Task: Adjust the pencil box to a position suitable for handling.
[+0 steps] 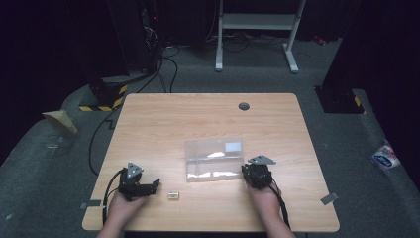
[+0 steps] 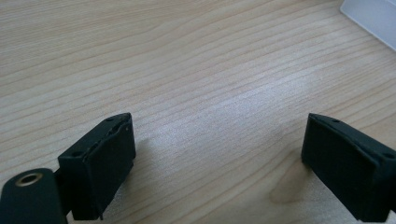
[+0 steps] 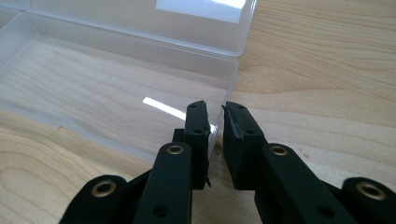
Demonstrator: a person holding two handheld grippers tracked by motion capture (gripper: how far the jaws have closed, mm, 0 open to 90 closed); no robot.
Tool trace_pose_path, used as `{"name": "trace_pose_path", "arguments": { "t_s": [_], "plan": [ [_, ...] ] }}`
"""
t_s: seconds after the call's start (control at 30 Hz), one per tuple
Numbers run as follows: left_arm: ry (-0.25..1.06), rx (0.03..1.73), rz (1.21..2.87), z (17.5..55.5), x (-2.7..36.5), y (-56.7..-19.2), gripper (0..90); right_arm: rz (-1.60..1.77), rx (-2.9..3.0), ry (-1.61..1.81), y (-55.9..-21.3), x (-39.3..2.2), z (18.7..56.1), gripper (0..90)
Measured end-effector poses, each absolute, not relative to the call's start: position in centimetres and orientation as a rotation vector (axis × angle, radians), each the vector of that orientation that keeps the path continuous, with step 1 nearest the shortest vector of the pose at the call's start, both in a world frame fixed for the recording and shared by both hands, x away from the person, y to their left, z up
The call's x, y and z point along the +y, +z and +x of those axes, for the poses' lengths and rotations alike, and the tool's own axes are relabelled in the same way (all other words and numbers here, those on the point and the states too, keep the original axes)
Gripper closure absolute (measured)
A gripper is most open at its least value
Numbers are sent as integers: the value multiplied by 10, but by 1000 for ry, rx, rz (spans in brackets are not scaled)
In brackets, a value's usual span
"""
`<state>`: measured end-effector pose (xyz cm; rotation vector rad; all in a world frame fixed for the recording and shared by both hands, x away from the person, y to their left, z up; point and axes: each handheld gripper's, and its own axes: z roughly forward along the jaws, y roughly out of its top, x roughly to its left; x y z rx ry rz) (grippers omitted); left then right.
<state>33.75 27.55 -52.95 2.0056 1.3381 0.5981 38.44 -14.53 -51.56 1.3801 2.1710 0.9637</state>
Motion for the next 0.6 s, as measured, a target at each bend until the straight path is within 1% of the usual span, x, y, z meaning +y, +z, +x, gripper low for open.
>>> {"name": "trace_pose_path", "arguments": {
  "t_s": [0.6],
  "plan": [
    [598,1338,2006,338,276,-530,99,1379,2162,985,-517,-144,373,765]
  ]
}}
